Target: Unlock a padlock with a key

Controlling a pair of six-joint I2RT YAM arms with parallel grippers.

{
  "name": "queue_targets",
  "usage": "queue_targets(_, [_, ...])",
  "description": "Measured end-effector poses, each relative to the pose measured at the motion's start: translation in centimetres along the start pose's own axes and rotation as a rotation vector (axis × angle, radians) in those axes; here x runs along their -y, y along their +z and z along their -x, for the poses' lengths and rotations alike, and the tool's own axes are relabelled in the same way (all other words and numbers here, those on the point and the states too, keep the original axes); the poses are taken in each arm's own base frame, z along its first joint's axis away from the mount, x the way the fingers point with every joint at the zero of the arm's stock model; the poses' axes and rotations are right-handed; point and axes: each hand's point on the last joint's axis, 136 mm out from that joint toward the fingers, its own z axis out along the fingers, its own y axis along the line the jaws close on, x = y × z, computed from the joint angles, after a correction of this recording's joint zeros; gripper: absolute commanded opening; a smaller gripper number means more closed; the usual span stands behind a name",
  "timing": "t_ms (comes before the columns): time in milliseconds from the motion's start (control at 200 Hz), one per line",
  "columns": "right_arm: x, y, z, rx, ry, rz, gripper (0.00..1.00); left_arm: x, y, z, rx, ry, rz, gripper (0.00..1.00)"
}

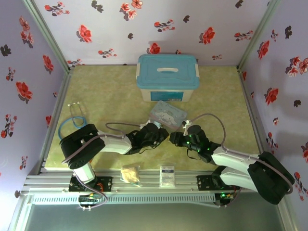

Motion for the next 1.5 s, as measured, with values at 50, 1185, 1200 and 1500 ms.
queue_targets(50, [0.0, -0.1, 0.0, -0.001, 0.000, 0.002, 0.28, 0.1, 0.0, 0.1, 0.001, -0.005, -0.006, 0.00])
queue_targets(1185, [1.1, 0.8, -0.7, -0.006, 0.172, 0.185, 0.01, 1.3, 0.7, 0.1, -0.003, -0.079, -0.139, 0.00])
queue_targets(1200, [1.1, 0.8, -0.7, -0.008, 0.182, 0.190, 0.01, 1.2, 0.8, 0.1, -0.003, -0.080, -0.139, 0.00])
queue_targets(1500, [1.1, 1.7, -0.2, -0.036, 0.342, 0.282, 0.00, 0.6, 0.6, 0.9, 0.028, -0.115, -0.185, 0.00])
